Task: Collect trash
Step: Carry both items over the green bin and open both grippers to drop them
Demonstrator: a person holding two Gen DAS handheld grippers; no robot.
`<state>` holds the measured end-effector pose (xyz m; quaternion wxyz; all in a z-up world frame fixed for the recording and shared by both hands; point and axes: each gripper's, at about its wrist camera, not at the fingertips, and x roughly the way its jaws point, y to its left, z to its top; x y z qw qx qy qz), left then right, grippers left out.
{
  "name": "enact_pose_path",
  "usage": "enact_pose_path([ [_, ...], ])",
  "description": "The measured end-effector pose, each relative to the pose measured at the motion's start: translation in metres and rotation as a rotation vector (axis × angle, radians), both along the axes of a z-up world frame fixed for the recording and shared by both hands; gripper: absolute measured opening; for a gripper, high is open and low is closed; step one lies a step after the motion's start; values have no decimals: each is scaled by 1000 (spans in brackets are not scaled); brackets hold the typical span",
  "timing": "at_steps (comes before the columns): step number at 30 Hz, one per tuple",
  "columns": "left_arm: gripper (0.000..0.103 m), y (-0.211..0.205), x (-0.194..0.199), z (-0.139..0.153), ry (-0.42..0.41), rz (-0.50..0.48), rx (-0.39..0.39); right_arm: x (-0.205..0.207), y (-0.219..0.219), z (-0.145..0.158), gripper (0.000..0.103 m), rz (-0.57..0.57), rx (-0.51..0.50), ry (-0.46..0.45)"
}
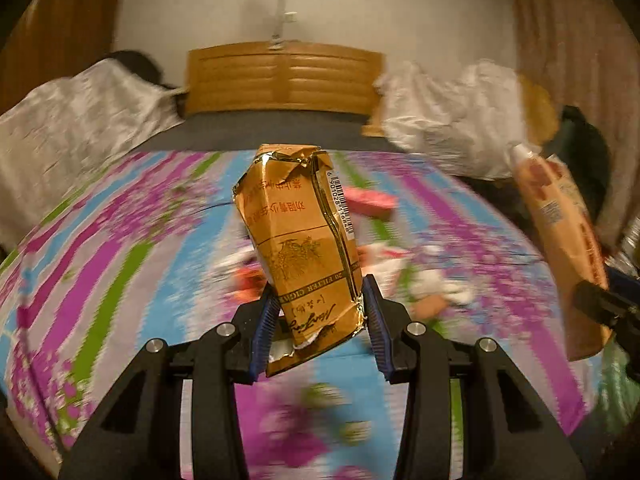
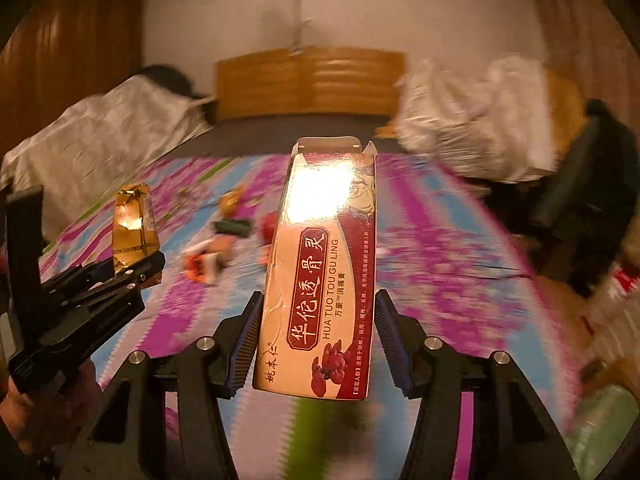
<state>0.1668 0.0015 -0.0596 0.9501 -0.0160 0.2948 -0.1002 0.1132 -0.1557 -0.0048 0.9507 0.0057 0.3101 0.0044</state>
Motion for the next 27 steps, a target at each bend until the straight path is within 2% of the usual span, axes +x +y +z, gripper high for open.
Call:
enact_pose_path([
  [6,40,-100,-13,20,-11,-230,2,-69,-100,27,57,-219,10,-52],
  [12,40,-212,-44,39,-61,-472,6,-143,-197,36,57,-450,-1,-88],
  [19,40,-323,-93,39,-87,-733,39,-241,-308,28,57,-742,8,-105],
  [27,41,-420,-145,29,-74,-930,73,-321,-393,5,57,-949,10,-78],
])
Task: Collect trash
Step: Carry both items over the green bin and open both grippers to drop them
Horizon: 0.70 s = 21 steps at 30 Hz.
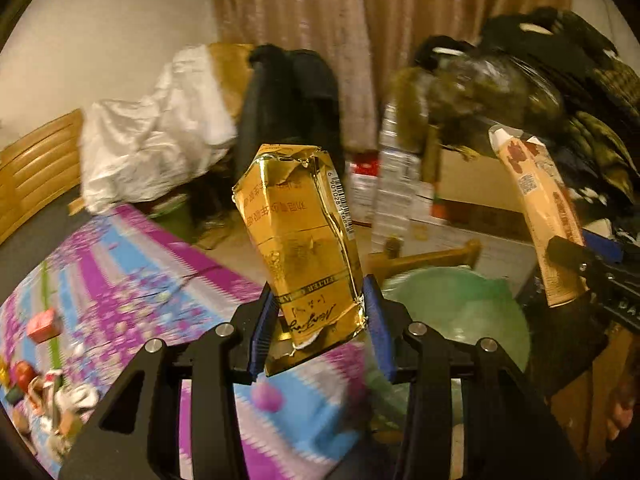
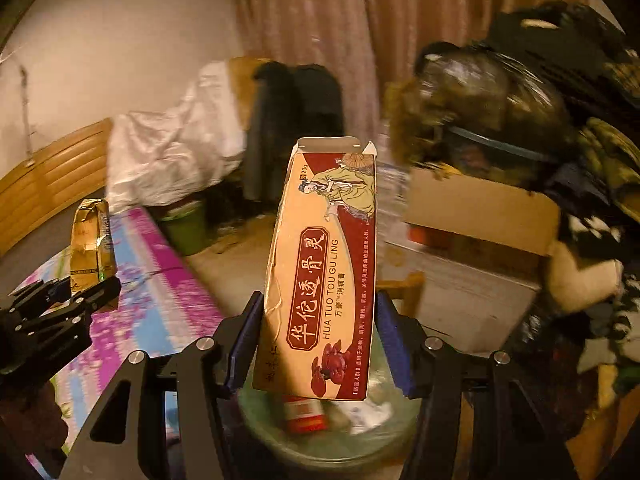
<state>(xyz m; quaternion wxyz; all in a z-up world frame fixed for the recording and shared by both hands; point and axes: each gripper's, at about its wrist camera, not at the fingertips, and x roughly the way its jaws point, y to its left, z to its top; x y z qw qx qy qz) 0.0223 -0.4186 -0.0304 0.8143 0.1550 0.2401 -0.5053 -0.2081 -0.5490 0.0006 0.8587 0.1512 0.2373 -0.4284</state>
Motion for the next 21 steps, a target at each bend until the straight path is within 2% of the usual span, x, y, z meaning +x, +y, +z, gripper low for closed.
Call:
enact_pose_path([
  [3,41,-30,-15,-6,17,-38,28,7,-13,-12,57,-30,34,26],
  [8,41,-64,-43,-22,10,-87,71,-4,-29,-41,57,-66,74,70],
  [12,41,-77,-55,-30,20,-108,93,-12,-30,-58,57,-81,105,70],
  [21,41,-90,-58,-40,31,-142,137,-3,-25,-73,57,-49,143,92],
])
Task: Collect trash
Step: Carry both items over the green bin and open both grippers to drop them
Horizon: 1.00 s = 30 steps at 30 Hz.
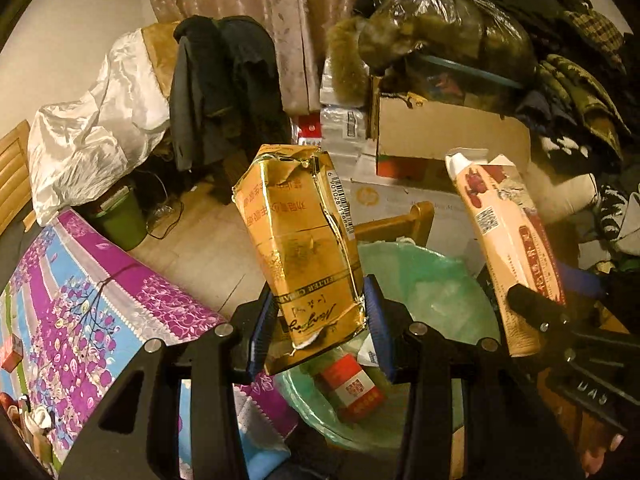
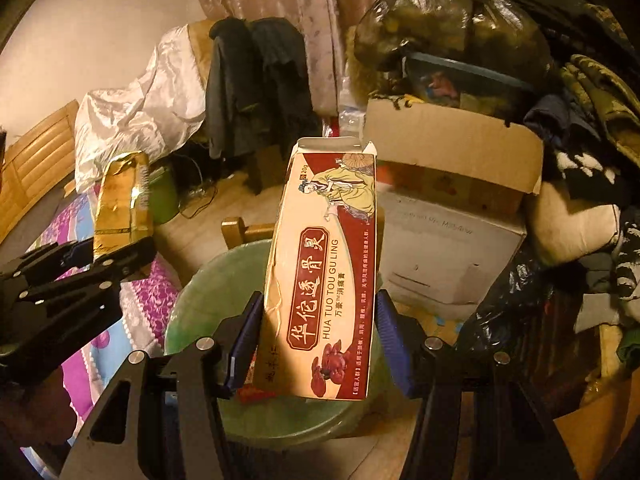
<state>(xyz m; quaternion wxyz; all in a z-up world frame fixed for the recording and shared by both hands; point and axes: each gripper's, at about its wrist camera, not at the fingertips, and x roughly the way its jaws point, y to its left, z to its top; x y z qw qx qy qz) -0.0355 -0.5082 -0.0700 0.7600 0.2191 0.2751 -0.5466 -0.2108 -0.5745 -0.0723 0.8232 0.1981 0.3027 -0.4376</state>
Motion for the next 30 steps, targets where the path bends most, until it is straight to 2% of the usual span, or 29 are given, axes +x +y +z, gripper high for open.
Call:
enact_pose_path([
  [17,42,-24,9,-23,7,-3,67,29,-15,-19,57,50,41,62],
  [20,49,-29,9,-26,14,-22,83,38,-18,-21,58,89,39,72],
  [21,60,-31,11,-28,18,-19,101,41,-20,-24,64,79,21,100],
  [22,64,-32,12,-28,15,-12,102,42,-20,-25,65,72,14,109],
  [30,64,-25,18,-26,7,7,87,31,-23,-28,65,31,29,86],
])
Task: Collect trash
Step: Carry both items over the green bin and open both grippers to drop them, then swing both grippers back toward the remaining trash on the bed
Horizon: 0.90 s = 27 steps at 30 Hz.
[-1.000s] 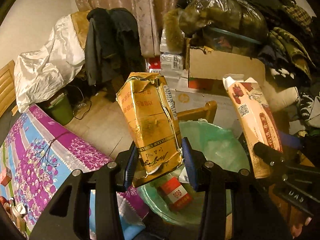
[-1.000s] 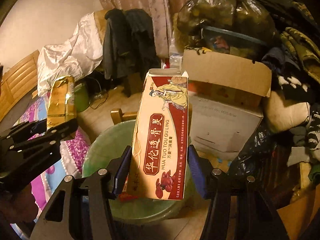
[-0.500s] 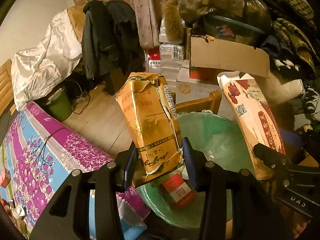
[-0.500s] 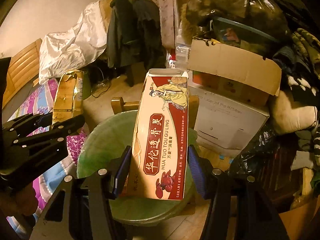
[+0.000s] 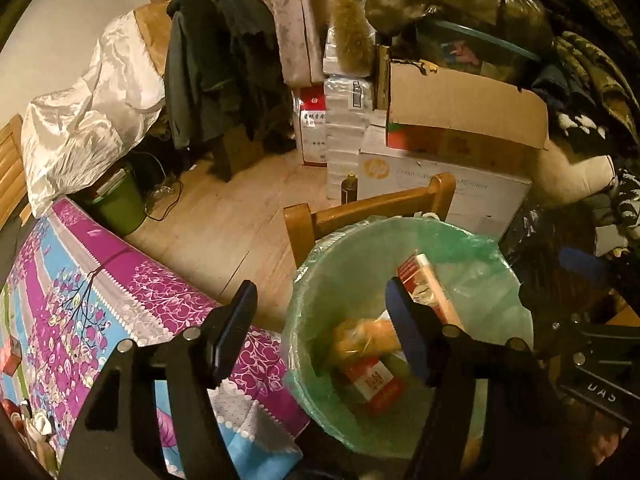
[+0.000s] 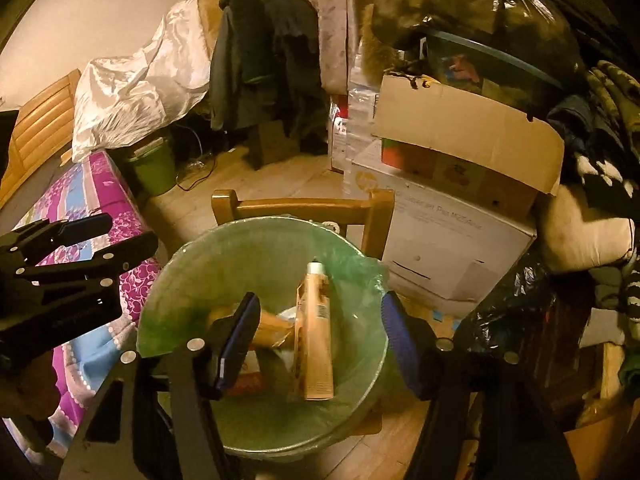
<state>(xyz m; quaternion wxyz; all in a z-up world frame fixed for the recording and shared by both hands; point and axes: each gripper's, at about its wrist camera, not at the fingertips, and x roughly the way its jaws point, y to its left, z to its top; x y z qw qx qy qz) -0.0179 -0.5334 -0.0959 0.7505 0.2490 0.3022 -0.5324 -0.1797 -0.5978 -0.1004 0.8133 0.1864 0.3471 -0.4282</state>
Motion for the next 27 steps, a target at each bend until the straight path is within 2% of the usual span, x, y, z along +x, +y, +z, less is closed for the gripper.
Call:
enact_pose_path([
  [11,64,9,4,6,2,1,-19,-6,9,8,65,-28,-22,-7],
  [19,64,38,27,5,78,31,-61,-3,19,27,65,-27,-84,-49],
  [23,64,63,45,4,94,92,-75,1,24,30,65,-22,-95,-67],
  [27,64,96,63,7,70,162,-92,12,33,32,65,10,-85,-103],
])
